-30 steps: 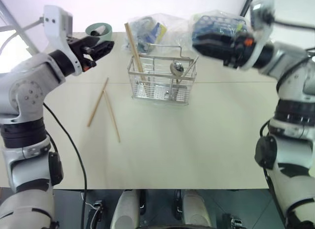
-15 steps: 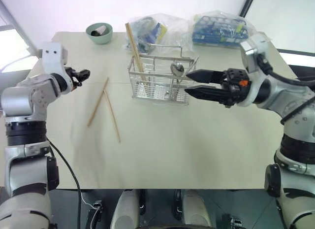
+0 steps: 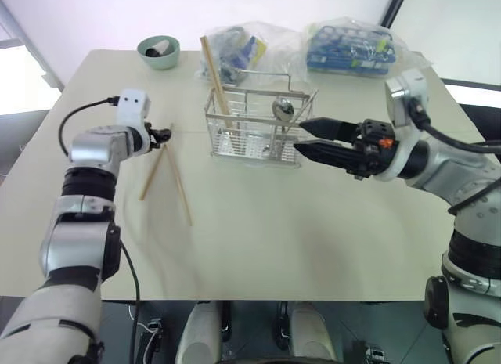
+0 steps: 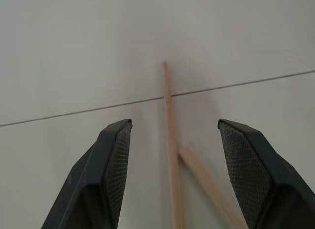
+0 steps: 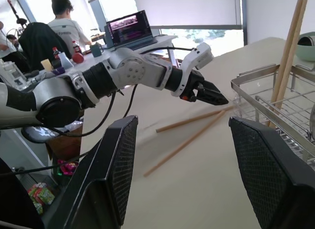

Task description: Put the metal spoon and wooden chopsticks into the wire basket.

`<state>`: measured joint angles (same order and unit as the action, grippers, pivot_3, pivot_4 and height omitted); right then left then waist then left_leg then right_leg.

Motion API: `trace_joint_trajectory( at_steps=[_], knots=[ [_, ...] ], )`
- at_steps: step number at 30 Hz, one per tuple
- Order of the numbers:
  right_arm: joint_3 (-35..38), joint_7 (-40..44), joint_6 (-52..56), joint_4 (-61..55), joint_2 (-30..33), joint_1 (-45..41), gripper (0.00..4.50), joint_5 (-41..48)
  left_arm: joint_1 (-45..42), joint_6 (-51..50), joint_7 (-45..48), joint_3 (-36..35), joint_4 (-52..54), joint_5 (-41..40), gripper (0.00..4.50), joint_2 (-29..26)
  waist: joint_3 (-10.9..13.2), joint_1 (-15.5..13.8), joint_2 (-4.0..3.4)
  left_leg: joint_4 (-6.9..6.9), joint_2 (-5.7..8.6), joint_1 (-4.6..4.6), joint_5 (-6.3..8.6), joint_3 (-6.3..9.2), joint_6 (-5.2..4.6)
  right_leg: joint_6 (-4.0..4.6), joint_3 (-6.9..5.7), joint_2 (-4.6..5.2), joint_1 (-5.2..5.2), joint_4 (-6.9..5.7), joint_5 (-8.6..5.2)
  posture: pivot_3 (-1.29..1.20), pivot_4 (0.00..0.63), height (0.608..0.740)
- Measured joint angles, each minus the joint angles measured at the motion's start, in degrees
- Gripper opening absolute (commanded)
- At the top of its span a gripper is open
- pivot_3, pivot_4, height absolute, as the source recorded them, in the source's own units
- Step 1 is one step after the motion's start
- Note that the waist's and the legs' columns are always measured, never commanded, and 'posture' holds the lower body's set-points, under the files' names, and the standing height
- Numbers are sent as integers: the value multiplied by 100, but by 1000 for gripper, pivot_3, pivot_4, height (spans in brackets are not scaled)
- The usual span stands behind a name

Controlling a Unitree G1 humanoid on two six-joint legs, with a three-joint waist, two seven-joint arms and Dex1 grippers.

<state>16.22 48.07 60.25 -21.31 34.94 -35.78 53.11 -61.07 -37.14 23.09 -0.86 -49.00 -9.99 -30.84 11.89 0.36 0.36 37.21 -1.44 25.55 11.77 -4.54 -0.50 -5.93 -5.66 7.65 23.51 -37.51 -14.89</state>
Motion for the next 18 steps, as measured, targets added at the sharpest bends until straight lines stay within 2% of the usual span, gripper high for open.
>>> trace_joint_trajectory(
  at_steps=[8, 15, 18],
  knots=[
    [54, -275, -69, 0, 234, 159, 3004, 221, -399, 879, -134, -21, -1561, 421, 2951, 194, 3, 19, 6, -2, -3, 2, 5, -2, -8, 0, -1, -1, 4, 0, 0, 0, 150, 707],
    [48, -353, -188, 0, 289, 242, 3004, 321, -606, 1319, -234, -52, -2111, 651, 2951, 239, 2, 15, 9, 0, -4, 2, 7, -2, -12, -1, -1, 0, 4, 0, 0, 0, 150, 707],
    [47, -400, -239, 0, 290, 275, 3068, 349, -617, 1514, -248, -55, -2222, 735, 2101, 262, 2, 15, 10, 0, -4, 1, 7, -2, -12, -1, -1, 0, 4, 0, 1, 0, 150, 707]
  ],
)
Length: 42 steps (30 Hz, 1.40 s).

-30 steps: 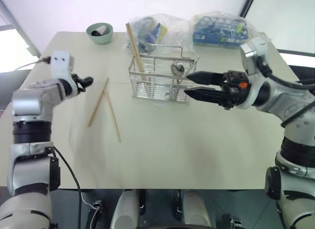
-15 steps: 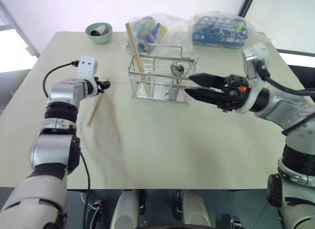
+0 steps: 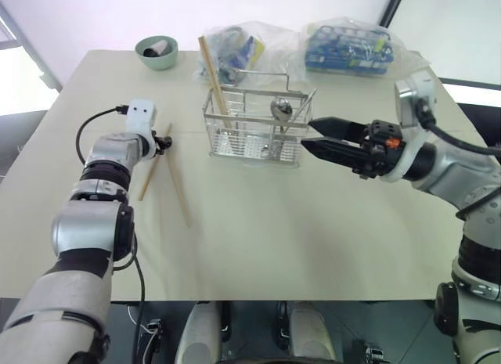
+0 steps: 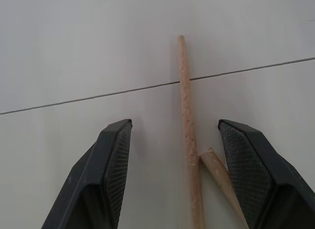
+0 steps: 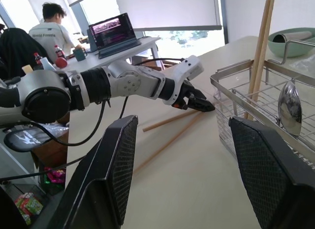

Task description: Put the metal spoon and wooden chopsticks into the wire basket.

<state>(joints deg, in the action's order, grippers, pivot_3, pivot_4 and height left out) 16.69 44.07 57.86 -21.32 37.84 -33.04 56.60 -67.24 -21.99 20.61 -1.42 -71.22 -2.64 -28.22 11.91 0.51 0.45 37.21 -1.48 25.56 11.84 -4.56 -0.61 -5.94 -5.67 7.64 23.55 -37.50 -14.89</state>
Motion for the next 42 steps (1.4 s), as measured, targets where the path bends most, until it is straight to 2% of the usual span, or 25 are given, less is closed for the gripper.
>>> trace_joint_trajectory(
  at_steps=[4, 5, 13, 22, 26, 28, 33, 37, 42],
  knots=[
    [-6, -74, -68, 0, 8, 73, 3068, 40, -7, 122, -148, -77, -101, 4, 115, 33, 0, 14, 1, 0, -2, 0, 0, 0, 0, 1, 0, 0, 1, 0, 1, 0, 150, 707],
    [-5, -85, -84, 0, 17, 91, 3068, 52, -23, 143, -201, -119, -121, 9, 48, 30, 0, 13, 1, 0, -3, 0, 0, 0, 0, 1, 0, -1, 1, -1, 1, 0, 150, 707],
    [-10, -111, -182, 0, 78, 122, 3068, 73, -29, 270, -635, -412, -236, -7, 48, -16, 2, 9, 6, 0, -3, 1, 0, 0, -1, 0, -1, 0, 3, 0, 1, 0, 150, 707],
    [-40, -230, -207, 0, 77, 153, 3068, 93, -24, 701, -1283, -923, -198, -95, 48, -369, 5, -6, 20, 1, -3, 4, 1, 0, -1, 0, -2, 1, 3, 0, 2, 0, 150, 707],
    [-51, -311, -207, 0, 77, 153, 3068, 102, -23, 1106, -1377, -1310, 70, -345, 48, -427, 3, -16, 24, 1, -3, 5, 1, 1, -1, 0, -2, 2, 3, 1, 2, 0, 150, 707],
    [-51, -366, -207, 1, 77, 157, 3068, 107, -23, 1487, -1268, -1775, 460, -797, 48, -395, 8, -10, 39, 2, -7, 13, 0, 3, 0, 3, -3, 1, 10, 1, 5, 0, 150, 707],
    [-42, -467, -206, 1, 78, 174, 3068, 150, -540, 1585, -933, -2716, 1925, -2107, 48, 38, 8, -43, 58, 11, -5, 28, 1, 3, -1, -4, -7, 2, 11, 11, 11, 0, 150, 707],
    [-49, -542, -206, 1, 82, 235, 3068, 211, -1192, 1472, -859, -2748, 2489, -2574, 48, 628, 7, -134, 59, 18, -2, 26, 2, 1, -4, -8, -8, 1, 2, 15, 15, 0, 150, 707],
    [-38, -677, -210, 0, 80, 347, 3068, 271, -1566, 1496, -759, -2624, 2458, -2674, 48, 1119, 7, -123, 60, 19, -1, 26, 5, 0, -10, -12, -8, -2, 1, 22, 18, 0, 150, 707]
  ],
)
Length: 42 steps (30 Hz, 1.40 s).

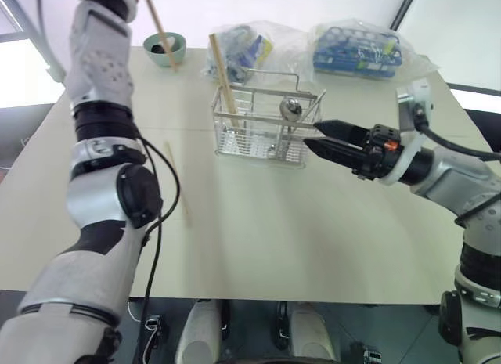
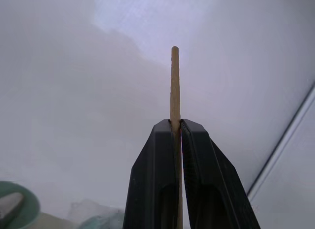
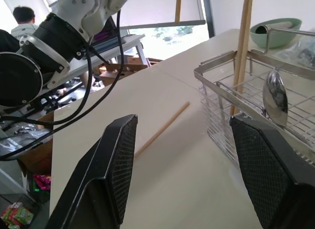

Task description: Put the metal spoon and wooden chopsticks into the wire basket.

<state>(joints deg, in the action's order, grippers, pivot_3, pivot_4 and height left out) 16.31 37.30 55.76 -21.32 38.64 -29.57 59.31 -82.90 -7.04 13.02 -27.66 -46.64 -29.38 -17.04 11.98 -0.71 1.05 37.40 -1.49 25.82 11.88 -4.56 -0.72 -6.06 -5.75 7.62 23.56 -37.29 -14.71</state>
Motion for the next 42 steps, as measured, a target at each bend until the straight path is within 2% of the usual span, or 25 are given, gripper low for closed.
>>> trace_joint_trajectory(
  at_steps=[10, 16, 22, 26, 32, 37, 42],
  knots=[
    [234, -544, -94, -396, -10, 499, 3068, 295, -113, 635, 389, 354, -983, 273, 48, 703, 1, -1, 1, -1, -1, 2, 1, 0, -2, 1, 0, -4, 1, 5, 1, 0, 150, 707],
    [342, -776, -164, -450, -5, 633, 3068, 471, -15, 1362, 505, 808, -1054, 774, 48, 1072, 1, -5, 1, -1, -1, 3, 3, 0, -6, 1, 0, -2, 1, 9, 1, 0, 150, 707],
    [401, -879, -245, -451, 59, 687, 3068, 505, 476, 1977, 120, 1078, -974, 1202, 48, 1400, 1, -5, 2, -1, -4, 5, 4, 1, -6, 2, 0, -3, 2, 8, 1, 0, 150, 707],
    [423, -860, -281, -449, 90, 687, 3068, 509, 695, 1988, 32, 1120, -819, 1262, 1481, 1511, 1, -4, 1, 0, -4, 8, 4, 2, -8, 2, 0, -2, 4, 9, 1, 0, 150, 707],
    [303, -636, -358, -447, 192, 673, 3068, 479, 955, 1810, -136, 1227, -168, 1292, 4472, 1564, 1, -4, 2, 1, -4, 9, 5, 3, -9, 2, 0, -2, 4, 9, 1, 0, 150, 707],
    [141, -432, -447, -425, 260, 650, 3068, 320, 1142, 1254, -234, 1330, 516, 1283, 4472, 1527, 1, -3, 1, 2, -4, 10, 5, 4, -9, 2, 0, -3, 4, 10, 1, 0, 150, 707],
    [17, -252, -623, -378, 293, 628, 3068, 92, 1204, 128, -474, 1340, 1639, 1232, 4472, 1038, 1, 13, 1, 2, -6, 9, 5, 5, -9, 2, 0, -5, 5, 7, 1, 0, 150, 707]
  ],
)
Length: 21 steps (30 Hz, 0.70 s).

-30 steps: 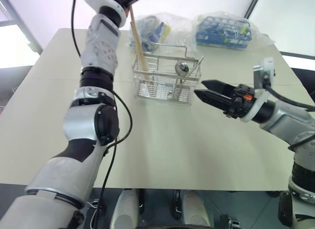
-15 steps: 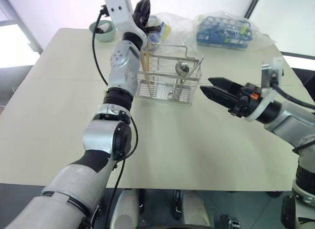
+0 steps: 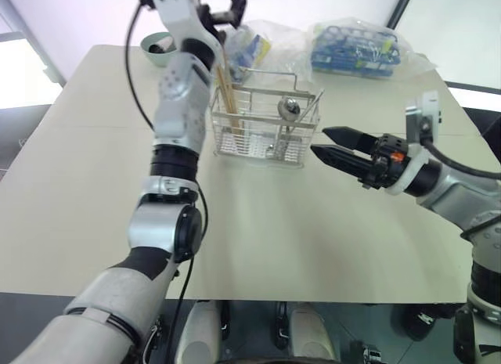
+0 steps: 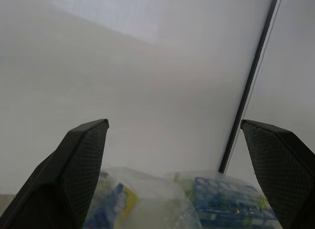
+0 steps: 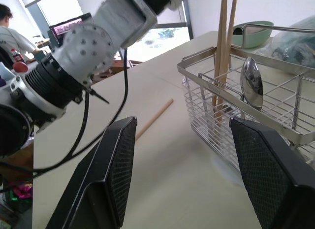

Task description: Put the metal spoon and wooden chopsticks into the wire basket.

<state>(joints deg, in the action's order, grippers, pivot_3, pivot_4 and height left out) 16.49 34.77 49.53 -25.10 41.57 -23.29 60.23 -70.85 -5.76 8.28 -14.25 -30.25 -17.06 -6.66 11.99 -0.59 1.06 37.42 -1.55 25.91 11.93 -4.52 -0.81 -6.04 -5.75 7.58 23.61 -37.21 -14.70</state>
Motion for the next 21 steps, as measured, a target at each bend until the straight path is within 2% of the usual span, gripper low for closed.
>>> trace_joint_trajectory(
  at_steps=[5, 9, 13, 17, 21],
  knots=[
    [-132, 152, -215, 22, -47, 9, 3068, -220, -4, -2011, -1021, -184, 1063, -55, 4472, -603, 0, -9, 0, 4, 1, -1, 0, 2, 0, 0, 0, 1, -3, -1, 0, 0, 150, 707],
    [-274, 239, -333, 101, -124, 5, 3068, -364, 150, -3517, -2084, -376, 1617, 230, 4472, -796, 0, -19, 0, 7, 2, 0, 0, 5, 0, -1, 0, 1, -6, -2, 0, 0, 150, 707],
    [-387, 356, -407, 204, -166, -35, 3068, -500, 556, -5128, -2874, -704, 2053, 346, 4472, -577, 0, -21, 0, 13, 4, 0, 0, 6, 1, -4, 1, 1, -9, -2, 2, 0, 150, 707],
    [-501, 422, -433, 335, -226, -202, 3068, -560, 971, -6530, -3341, -818, 2297, 531, 4472, -43, 0, -22, 0, 31, 2, 11, -1, 11, 3, -4, -1, -2, -6, -8, 2, 0, 150, 707],
    [-566, 451, -431, 347, -238, -254, 3068, -570, 1060, -7301, -3551, -932, 2467, 735, 4472, 223, 0, -17, 0, 34, 0, 14, -1, 10, 5, -4, -1, -3, -2, -11, 2, 0, 150, 707]
  ],
)
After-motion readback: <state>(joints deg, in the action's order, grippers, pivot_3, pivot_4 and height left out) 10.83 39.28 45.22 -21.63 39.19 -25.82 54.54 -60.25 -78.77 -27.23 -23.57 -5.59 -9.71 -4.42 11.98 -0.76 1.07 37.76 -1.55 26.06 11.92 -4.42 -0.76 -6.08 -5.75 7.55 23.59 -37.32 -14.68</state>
